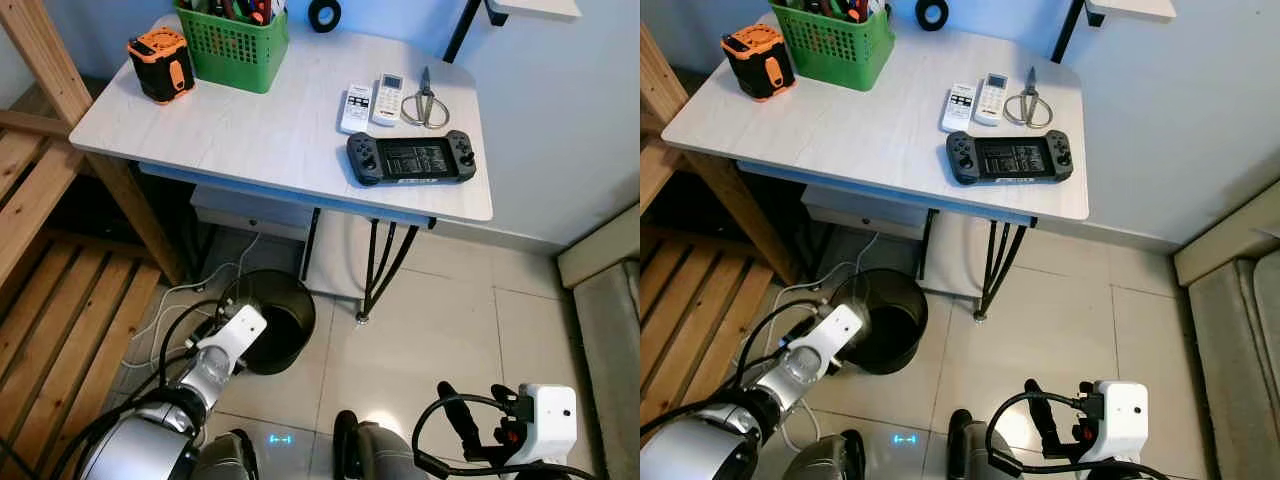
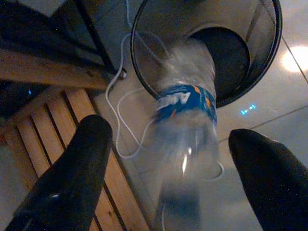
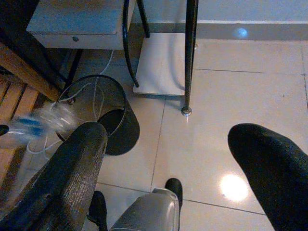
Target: Clean up the room
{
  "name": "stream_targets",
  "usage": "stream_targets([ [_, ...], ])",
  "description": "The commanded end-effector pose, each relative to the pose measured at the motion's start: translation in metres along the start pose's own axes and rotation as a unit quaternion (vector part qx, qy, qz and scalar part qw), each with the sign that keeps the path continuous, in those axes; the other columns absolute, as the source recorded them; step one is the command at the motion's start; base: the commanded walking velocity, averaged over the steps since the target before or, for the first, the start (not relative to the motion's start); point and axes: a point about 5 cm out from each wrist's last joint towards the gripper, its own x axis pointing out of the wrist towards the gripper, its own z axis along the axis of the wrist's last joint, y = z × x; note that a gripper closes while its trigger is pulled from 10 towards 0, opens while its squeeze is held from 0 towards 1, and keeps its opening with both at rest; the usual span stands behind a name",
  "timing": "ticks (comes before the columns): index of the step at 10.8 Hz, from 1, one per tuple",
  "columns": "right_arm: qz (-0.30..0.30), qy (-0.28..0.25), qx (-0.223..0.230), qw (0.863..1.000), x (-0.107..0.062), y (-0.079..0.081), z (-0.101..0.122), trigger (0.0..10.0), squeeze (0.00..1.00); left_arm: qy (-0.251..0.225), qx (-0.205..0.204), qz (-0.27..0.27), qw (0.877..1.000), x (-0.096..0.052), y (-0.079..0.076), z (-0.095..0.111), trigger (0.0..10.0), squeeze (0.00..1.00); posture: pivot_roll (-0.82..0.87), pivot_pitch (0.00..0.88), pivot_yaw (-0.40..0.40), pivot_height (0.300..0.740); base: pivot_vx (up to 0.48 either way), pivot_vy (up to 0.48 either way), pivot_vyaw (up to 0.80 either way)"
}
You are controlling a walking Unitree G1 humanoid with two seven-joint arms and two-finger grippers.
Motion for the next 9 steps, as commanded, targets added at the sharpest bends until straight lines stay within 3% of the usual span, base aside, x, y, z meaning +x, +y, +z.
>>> stream_targets([
  [1,-0.010,0.003,-0.003,1.000,-0.004,-0.001,0.000,10.0,0.00,-0.007,0.018,-0.008,1.000,0.000,-0.002,0.003,10.0,1.00,-0.23,0.242,-0.076,0.740,0.000,0.000,0.00],
  [3,-0.013,0.001,-0.004,1.000,-0.001,-0.002,0.000,10.0,0.00,-0.024,0.006,0.014,1.000,0.001,0.011,0.013,10.0,1.00,-0.22,0.229,-0.064,0.740,0.000,0.000,0.00],
  [4,-0.015,-0.005,-0.004,1.000,0.004,-0.002,0.001,10.0,0.00,-0.033,-0.013,0.018,0.999,0.001,0.013,0.016,10.0,0.00,-0.21,0.212,-0.053,0.740,0.000,0.000,0.00],
  [5,-0.015,-0.016,-0.002,1.000,0.011,-0.001,0.004,10.0,0.00,-0.052,-0.055,0.011,0.997,0.001,0.011,0.020,10.0,0.00,-0.19,0.188,-0.035,0.740,0.000,0.000,0.00],
  [6,-0.023,-0.042,-0.002,0.999,0.025,0.001,0.010,10.0,0.00,-0.114,-0.169,-0.010,0.979,-0.002,0.003,0.031,10.0,0.00,-0.15,0.135,-0.002,0.740,0.000,0.000,0.00],
  [7,-0.036,-0.065,-0.004,0.997,0.033,-0.001,0.018,10.0,0.00,-0.184,-0.232,-0.011,0.955,-0.008,0.005,0.042,10.0,0.00,-0.13,0.096,0.021,0.740,0.000,0.000,0.00],
  [8,-0.046,-0.094,-0.006,0.994,0.042,-0.004,0.028,10.0,0.00,-0.292,-0.277,0.012,0.915,-0.031,0.019,0.063,10.0,0.00,-0.10,0.048,0.038,0.740,0.000,0.000,0.00],
  [9,-0.046,-0.101,-0.006,0.994,0.046,-0.005,0.031,10.0,0.00,-0.337,-0.290,0.012,0.896,-0.052,0.025,0.076,10.0,0.00,-0.07,0.016,0.042,0.740,0.000,0.000,0.00],
])
